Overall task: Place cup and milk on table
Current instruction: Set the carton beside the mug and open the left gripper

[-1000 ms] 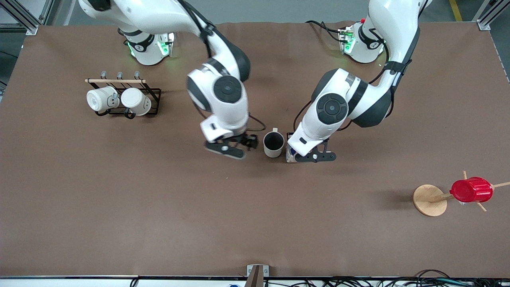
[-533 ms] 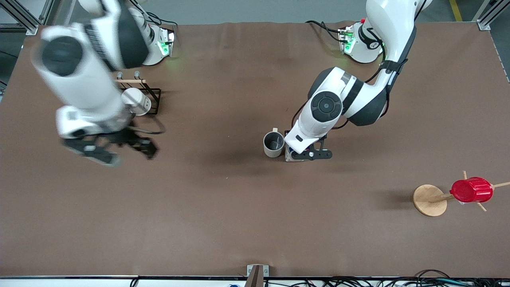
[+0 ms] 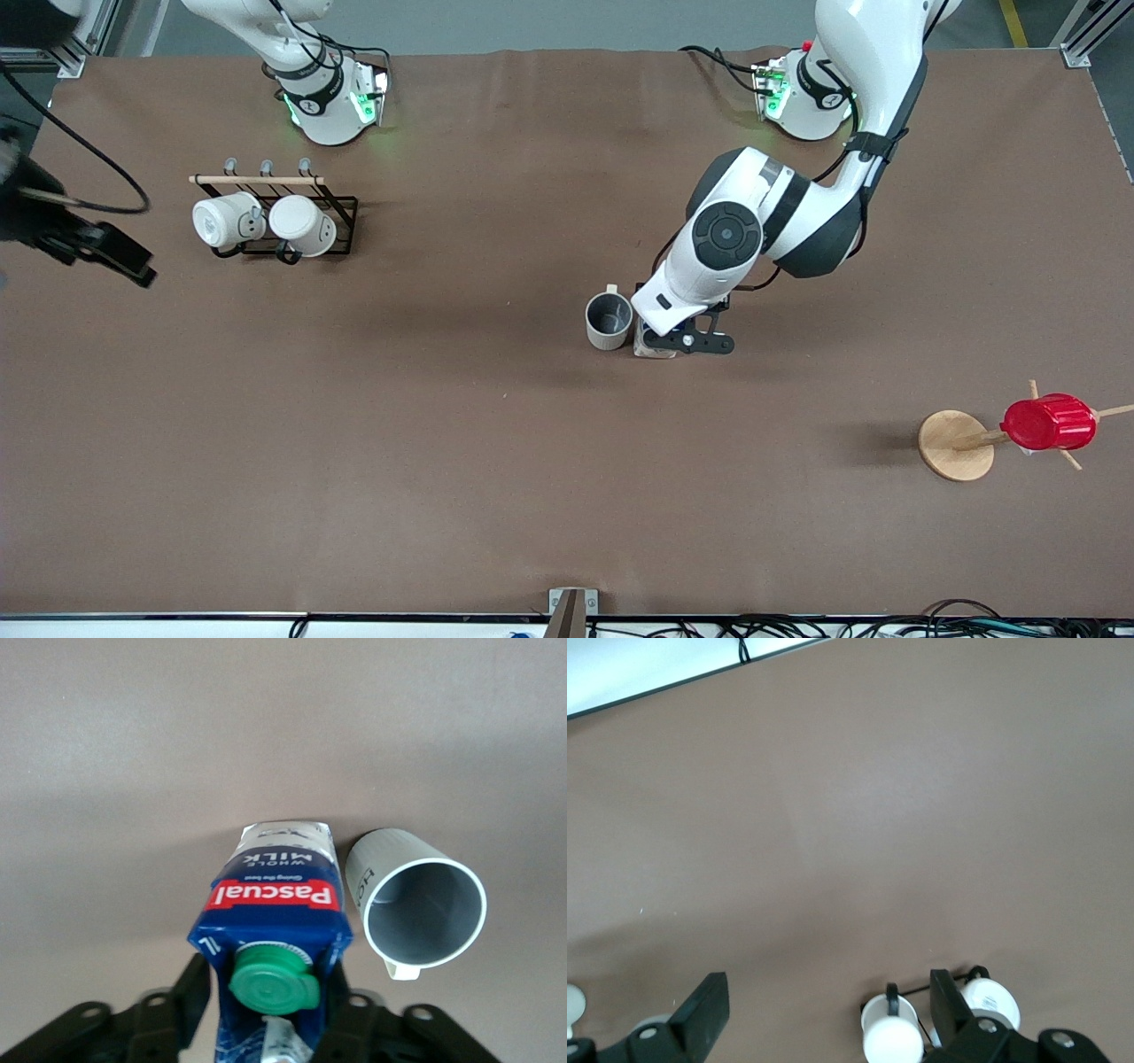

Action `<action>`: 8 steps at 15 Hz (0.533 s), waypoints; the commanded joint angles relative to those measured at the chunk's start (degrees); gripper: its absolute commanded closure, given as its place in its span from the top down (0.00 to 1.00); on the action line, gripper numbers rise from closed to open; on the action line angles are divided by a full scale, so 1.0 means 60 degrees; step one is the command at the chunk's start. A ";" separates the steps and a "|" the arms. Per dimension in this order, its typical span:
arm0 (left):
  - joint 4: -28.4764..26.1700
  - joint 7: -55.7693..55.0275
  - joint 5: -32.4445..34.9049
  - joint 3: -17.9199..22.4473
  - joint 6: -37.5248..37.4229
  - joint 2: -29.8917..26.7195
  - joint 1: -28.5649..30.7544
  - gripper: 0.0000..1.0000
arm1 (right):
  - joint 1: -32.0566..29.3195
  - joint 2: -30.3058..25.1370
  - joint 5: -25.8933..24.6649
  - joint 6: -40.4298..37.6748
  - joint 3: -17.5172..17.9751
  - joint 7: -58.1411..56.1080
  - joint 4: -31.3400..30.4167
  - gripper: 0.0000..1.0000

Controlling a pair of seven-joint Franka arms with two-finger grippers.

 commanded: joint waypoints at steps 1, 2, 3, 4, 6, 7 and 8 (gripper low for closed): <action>-0.0257 0.0118 0.0130 0.0011 -0.0183 -0.0369 0.0029 1.00 | -0.0003 -0.0571 0.0446 -0.0205 -0.0816 -0.1132 -0.0533 1.00; -0.0256 0.0118 0.0130 0.0011 -0.0183 -0.0428 0.0058 1.00 | -0.0033 -0.0586 0.0446 -0.0205 -0.0876 -0.1309 -0.0562 1.00; -0.0242 0.0133 0.0130 0.0025 -0.0212 -0.0501 0.0146 1.00 | -0.0062 -0.0571 0.0446 -0.0162 -0.0920 -0.1354 -0.0592 1.00; -0.0242 0.0133 0.0130 0.0011 -0.0226 -0.0647 0.0262 1.00 | -0.0062 -0.0528 0.0446 -0.0089 -0.1007 -0.1369 -0.0606 1.00; -0.0285 0.0119 0.0115 0.0025 -0.0270 -0.1100 0.0555 1.00 | -0.0077 -0.0513 0.0446 -0.0102 -0.1067 -0.1733 -0.0577 1.00; -0.0286 0.0133 0.0115 0.0011 -0.0416 -0.1363 0.0818 1.00 | -0.0077 -0.0513 0.0446 -0.0204 -0.1081 -0.1881 -0.0563 1.00; -0.0257 0.0177 0.0086 -0.0004 -0.0562 -0.1627 0.1154 1.00 | -0.0048 -0.0527 0.0431 -0.0292 -0.1067 -0.1897 -0.0548 1.00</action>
